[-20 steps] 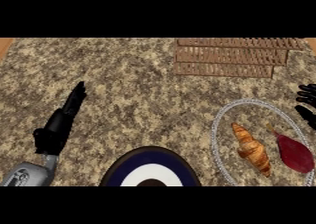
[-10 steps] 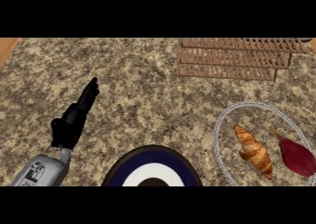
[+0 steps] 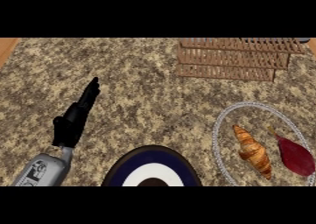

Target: Pick the pear from the placemat and place it in the tiered shelf

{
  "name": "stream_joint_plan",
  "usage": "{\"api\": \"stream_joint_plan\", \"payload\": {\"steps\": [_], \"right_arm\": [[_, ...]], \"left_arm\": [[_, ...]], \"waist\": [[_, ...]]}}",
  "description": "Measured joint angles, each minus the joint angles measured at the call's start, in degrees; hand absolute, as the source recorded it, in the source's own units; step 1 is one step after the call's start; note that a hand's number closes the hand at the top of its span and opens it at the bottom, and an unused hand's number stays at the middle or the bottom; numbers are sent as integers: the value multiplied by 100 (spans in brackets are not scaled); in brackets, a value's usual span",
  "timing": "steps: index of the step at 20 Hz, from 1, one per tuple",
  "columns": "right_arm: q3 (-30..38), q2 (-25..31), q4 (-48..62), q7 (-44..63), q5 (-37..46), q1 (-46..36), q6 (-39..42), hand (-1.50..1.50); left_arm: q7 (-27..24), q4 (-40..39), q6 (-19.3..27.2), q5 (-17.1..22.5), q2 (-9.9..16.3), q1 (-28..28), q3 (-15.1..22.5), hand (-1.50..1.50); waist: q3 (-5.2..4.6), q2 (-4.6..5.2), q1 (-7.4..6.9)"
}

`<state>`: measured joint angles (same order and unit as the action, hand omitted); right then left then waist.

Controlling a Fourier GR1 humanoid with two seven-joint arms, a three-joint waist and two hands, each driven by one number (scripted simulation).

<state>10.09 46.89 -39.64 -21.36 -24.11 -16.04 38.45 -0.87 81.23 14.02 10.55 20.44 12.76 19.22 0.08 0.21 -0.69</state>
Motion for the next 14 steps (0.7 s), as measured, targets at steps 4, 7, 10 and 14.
{"api": "stream_joint_plan", "payload": {"steps": [4,7,10,14], "right_arm": [[-264,404,-202,229,396,-237,240,-150],[-559,704,-598,372,760,-282,405,-150],[-836,998,-1006,403,1200,-283,462,-150],[-1054,1186,-1598,504,1649,-147,421,-150]], "left_arm": [[124,24,78,-115,-129,62,30,0],[83,33,96,-166,-146,-23,21,0],[29,79,42,-175,-104,-119,-19,0],[-28,-34,56,-244,-213,-142,-76,0]], "waist": [[-5,-8,14],[-9,-20,25],[-11,-27,28],[-12,-30,75]]}}
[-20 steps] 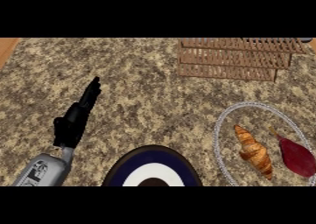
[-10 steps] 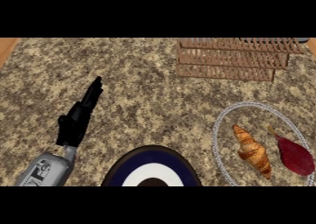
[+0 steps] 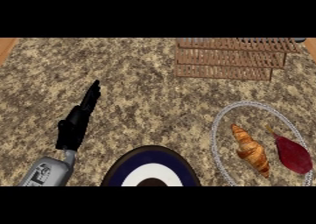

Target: Pick the pear from the placemat and place it in the tiered shelf

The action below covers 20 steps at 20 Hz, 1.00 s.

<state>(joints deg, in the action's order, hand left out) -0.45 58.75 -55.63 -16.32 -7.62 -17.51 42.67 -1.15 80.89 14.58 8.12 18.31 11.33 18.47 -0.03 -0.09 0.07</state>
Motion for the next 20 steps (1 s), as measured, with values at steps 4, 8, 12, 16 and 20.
{"api": "stream_joint_plan", "payload": {"steps": [4,8,12,16,20], "right_arm": [[112,57,-503,91,177,351,65,-150],[454,-41,-1144,534,35,682,104,-150],[718,-276,-1575,962,33,798,76,-150],[987,-450,-1959,1104,190,1106,-4,-150],[1151,-785,-2348,1481,293,1221,-34,-150]], "left_arm": [[188,135,-61,-89,-55,36,-129,0],[157,53,-262,-152,-118,52,-336,0],[186,50,-325,-336,-247,20,-433,0],[183,127,-408,-465,-328,-51,-526,0],[192,91,-555,-580,-442,-53,-634,0]], "waist": [[0,-3,20],[0,-4,34],[0,-2,24],[0,-2,26],[2,1,19]]}}
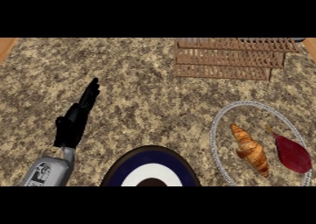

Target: Pick the pear from the placemat and place it in the tiered shelf

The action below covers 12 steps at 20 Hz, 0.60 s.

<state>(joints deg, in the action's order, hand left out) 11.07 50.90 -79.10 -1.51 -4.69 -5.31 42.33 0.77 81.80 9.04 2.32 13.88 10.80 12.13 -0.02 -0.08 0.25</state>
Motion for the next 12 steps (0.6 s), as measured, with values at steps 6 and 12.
{"api": "stream_joint_plan", "payload": {"steps": [6,12], "right_arm": [[189,-420,-241,279,263,21,117,-150],[291,-806,-530,471,615,179,169,-150]], "left_arm": [[74,-41,-141,-201,-176,94,-184,0],[9,-94,-284,-341,-315,39,-336,0]], "waist": [[0,3,-12],[2,5,-13]]}}
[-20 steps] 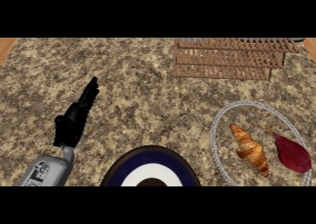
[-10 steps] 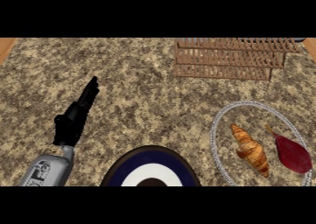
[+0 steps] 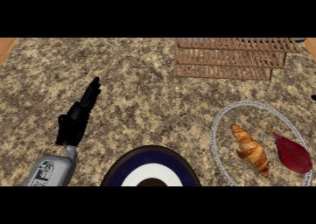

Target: Pick the pear from the placemat and place it in the tiered shelf

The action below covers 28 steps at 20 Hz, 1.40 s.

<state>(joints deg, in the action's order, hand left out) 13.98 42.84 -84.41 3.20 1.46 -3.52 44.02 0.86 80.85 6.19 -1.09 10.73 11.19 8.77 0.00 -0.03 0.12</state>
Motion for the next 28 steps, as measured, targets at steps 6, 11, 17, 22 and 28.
{"api": "stream_joint_plan", "payload": {"steps": [6,11,17,22,28], "right_arm": [[28,-255,198,-241,581,-107,42,-150],[27,-466,-67,-19,821,-87,125,-150],[-4,-678,156,-157,1310,-236,87,-150],[-19,-818,195,-346,1672,-175,33,-150],[-103,-1067,462,-623,2143,-171,-192,-150]], "left_arm": [[173,354,-152,-115,-81,-188,-85,0],[221,329,-235,-190,-155,-110,-218,0],[131,268,-351,-325,-255,-149,-301,0],[89,328,-441,-367,-293,-250,-412,0],[65,296,-436,-536,-438,-240,-426,0]], "waist": [[-1,0,-14],[1,0,-8],[0,3,-13],[0,2,-13],[0,2,-15]]}}
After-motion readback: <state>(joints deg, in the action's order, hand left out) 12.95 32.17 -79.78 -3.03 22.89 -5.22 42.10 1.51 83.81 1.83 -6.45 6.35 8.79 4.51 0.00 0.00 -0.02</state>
